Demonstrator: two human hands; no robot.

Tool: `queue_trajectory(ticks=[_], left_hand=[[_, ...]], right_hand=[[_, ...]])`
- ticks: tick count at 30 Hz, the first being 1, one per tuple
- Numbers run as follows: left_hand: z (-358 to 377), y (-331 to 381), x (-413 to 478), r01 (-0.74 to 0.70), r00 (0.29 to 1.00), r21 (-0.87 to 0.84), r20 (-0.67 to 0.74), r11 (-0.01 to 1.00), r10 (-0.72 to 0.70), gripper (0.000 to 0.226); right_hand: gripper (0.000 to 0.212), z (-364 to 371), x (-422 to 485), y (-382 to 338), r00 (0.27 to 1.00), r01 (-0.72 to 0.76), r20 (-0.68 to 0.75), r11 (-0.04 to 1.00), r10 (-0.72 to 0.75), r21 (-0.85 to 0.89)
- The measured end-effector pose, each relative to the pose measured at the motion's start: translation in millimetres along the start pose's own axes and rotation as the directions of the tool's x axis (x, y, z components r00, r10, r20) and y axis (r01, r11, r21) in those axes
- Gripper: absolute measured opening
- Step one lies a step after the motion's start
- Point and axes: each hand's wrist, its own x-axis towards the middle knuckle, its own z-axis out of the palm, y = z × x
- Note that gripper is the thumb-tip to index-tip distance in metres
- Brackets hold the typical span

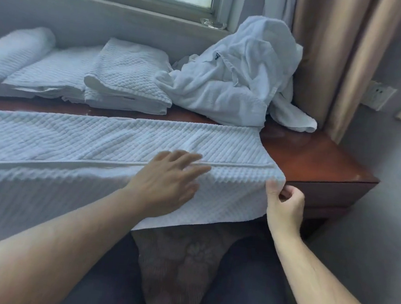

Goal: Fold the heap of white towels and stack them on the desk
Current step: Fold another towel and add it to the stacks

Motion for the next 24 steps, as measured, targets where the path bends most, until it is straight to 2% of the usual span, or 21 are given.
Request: queue_trajectory(ticks=[3,6,9,11,13,15,17,20,22,24], left_hand=[[6,14,3,-0.012,0.999,0.002,0.047,1.000,0.012,0.060],[9,19,6,0.010,0.999,0.008,0.045,1.000,-0.010,0.059],[8,18,8,0.020,0.999,-0.033,0.051,0.999,-0.018,0.057],[6,18,10,0.026,0.999,-0.091,0.041,0.995,-0.022,0.051],[0,19,12,0.037,0.999,-0.202,-0.004,0.979,-0.039,0.039],[-6,22,14,0.045,0.996,-0.298,-0.054,0.954,-0.064,0.034],[-13,26,16,0.075,0.994,-0.415,-0.038,0.907,-0.099,0.037],[-22,32,16,0.144,0.989,-0.670,0.085,0.728,-0.118,0.041],[-25,32,17,0.152,0.988,-0.653,0.100,0.742,-0.114,0.039],[-25,28,22,0.199,0.980,-0.594,0.107,0.779,-0.169,0.034]], right_hand=[[0.067,-6,1,-5,0.994,-0.008,0.104,0.996,0.017,-0.085],[0.040,-15,-4,-9,0.988,0.006,0.154,0.994,0.010,-0.106],[0.017,-20,-13,-13,0.989,-0.030,0.147,0.999,0.032,-0.015],[0.020,-20,-16,-22,0.993,-0.043,0.115,0.998,0.038,0.046],[0.034,-20,-16,-40,0.999,-0.024,0.052,0.992,0.018,0.126],[0.033,-20,-14,-61,0.999,-0.007,0.049,0.975,-0.004,0.222],[0.024,-18,-7,-79,0.993,-0.088,0.111,0.923,0.049,0.374],[0.021,-17,4,-103,0.942,-0.324,0.276,0.730,0.190,0.602],[0.020,-15,10,-112,0.910,-0.406,0.346,0.670,0.230,0.622],[0.021,-13,14,-117,0.900,-0.407,0.380,0.719,0.212,0.564]])
